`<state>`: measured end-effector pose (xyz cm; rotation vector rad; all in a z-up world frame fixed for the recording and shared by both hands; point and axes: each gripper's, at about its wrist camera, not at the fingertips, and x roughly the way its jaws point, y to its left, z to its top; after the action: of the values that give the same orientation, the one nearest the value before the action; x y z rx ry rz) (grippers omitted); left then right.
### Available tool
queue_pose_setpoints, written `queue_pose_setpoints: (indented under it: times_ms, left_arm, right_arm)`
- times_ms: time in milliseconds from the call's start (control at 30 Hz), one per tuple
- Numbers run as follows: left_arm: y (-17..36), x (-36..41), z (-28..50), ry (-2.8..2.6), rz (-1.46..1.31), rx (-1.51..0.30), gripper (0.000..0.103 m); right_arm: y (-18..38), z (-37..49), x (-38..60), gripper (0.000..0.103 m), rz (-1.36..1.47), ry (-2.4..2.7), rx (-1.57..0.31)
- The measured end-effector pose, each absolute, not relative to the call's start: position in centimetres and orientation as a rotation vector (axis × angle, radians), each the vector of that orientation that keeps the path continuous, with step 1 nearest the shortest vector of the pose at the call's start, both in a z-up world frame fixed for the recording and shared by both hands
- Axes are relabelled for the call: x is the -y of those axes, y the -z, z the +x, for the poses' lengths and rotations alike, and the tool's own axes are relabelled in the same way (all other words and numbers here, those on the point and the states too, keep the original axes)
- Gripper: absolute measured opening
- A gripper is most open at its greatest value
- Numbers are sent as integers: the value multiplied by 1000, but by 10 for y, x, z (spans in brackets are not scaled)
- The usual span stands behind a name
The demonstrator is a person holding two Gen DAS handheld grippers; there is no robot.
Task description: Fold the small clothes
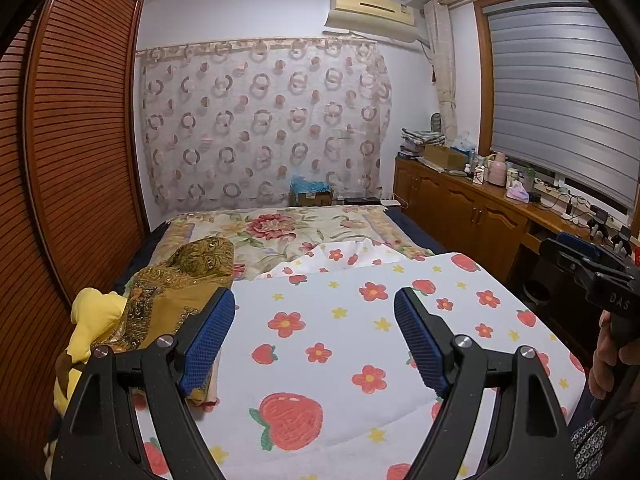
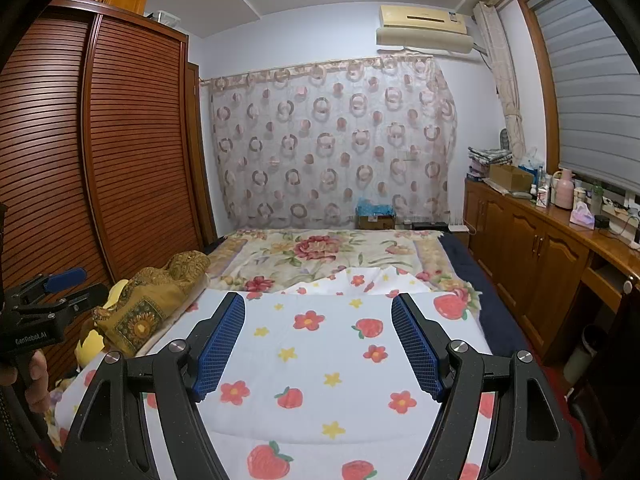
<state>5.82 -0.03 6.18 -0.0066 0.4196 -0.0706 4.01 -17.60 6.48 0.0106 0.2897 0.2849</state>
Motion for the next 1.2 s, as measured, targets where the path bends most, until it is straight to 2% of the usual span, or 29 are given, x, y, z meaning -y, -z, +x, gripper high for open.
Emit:
queue_pose_setpoints:
  times_ms: [1200]
  left_arm:
    - [-61,-5,58,74,-8,-419,82]
  right_arm:
    - [-67,42,185,78,8,-293,-291]
